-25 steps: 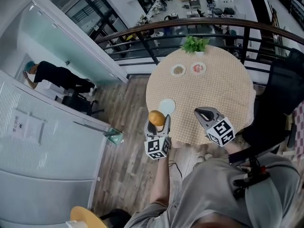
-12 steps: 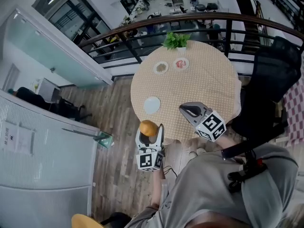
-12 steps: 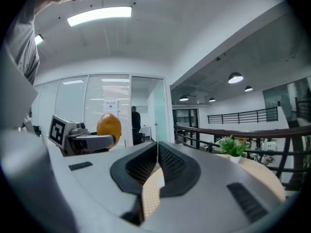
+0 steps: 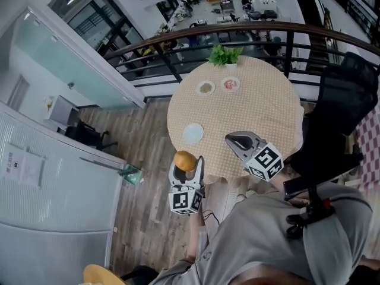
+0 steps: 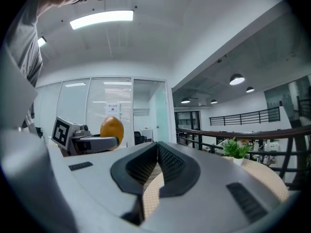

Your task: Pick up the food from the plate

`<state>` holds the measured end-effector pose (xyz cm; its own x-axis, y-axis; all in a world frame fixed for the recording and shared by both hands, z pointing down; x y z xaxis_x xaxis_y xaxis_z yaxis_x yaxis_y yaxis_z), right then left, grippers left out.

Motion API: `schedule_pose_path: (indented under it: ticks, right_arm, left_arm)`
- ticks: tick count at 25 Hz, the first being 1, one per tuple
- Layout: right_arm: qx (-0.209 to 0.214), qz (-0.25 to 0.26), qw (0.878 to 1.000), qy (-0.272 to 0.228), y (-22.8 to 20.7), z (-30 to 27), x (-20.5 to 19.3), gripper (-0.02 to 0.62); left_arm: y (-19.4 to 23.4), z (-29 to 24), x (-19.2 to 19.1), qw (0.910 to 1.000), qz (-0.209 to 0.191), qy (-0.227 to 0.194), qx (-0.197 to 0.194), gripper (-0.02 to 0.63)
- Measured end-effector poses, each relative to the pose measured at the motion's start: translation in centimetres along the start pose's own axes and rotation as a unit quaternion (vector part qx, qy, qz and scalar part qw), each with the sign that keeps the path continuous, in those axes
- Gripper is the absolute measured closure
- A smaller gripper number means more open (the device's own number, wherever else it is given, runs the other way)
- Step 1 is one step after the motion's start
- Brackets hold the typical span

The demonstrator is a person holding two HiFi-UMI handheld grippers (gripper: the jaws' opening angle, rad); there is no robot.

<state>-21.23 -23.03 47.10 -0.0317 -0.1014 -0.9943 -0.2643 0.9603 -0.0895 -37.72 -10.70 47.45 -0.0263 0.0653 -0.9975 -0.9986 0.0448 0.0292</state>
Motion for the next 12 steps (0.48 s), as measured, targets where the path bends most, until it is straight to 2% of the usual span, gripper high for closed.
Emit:
schedule_pose_path:
  ticks: [5,12]
  right_arm:
    - [-0.002,0.005,1.0,0.002,-0.13,0.16,-0.29,0.578]
    - [-0.002,0.008,1.0,0.006,0.56,0.16,-0.25,0.578]
  left_arm:
    - [-0.03,0.19,-0.37,0.9998,0.019,-0.004,0.004,0.244]
    - [-0.02,0.32,-0.06,0.9997,0.019,-0.013,-0.004,0.244]
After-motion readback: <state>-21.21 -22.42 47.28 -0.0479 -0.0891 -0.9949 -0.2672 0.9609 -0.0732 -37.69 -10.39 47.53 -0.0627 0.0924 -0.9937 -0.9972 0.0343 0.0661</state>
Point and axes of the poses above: the fingertips, and each gripper's own axes: z backward along the fingers, y to its left, x out of its top, the point moved 5 cm from there along z, backward along the fingers, and after that the axes turned 1 degree about x, right-handed, at the moved point
